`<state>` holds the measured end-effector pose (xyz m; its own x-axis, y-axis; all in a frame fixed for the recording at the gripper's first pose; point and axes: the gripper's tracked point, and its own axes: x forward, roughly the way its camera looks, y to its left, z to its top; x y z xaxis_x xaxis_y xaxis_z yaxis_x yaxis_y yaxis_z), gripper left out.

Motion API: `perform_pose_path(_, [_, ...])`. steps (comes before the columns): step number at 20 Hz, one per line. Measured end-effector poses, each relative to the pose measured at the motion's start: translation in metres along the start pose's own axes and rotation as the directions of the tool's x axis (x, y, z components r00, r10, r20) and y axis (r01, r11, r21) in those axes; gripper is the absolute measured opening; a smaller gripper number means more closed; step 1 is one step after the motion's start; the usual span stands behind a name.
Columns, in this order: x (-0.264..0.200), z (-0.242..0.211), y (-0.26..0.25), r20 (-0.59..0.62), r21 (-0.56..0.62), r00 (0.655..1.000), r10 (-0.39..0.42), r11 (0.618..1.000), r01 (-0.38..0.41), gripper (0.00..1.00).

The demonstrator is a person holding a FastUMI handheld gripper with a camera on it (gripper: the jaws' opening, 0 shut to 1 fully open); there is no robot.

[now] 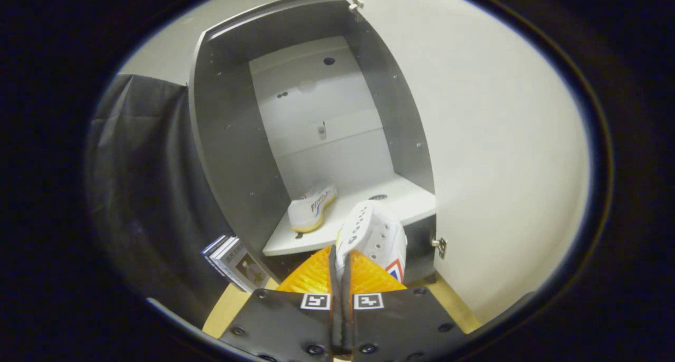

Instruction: Open the shoe cabinet door, grab the shoes and put them into the shoe cabinet, then close the shoe cabinet door.

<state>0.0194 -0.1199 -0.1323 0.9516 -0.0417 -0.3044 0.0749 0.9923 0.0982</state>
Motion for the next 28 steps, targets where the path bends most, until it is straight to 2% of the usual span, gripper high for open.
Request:
perform_pose_path(5, [0.049,0.029,0.0,0.028,-0.041,0.999,-0.019,0.999,0.02,0.02])
perform_pose_path(16, [0.177,0.033,-0.005,-0.057,-0.173,0.996,-0.068,0.983,0.057,0.02])
perform_pose_path(24, [0.239,0.036,-0.01,-0.095,-0.239,0.992,-0.081,0.969,0.057,0.02])
perform_pose_path(28, [0.256,0.029,-0.007,-0.119,-0.241,0.99,-0.075,0.969,0.044,0.02])
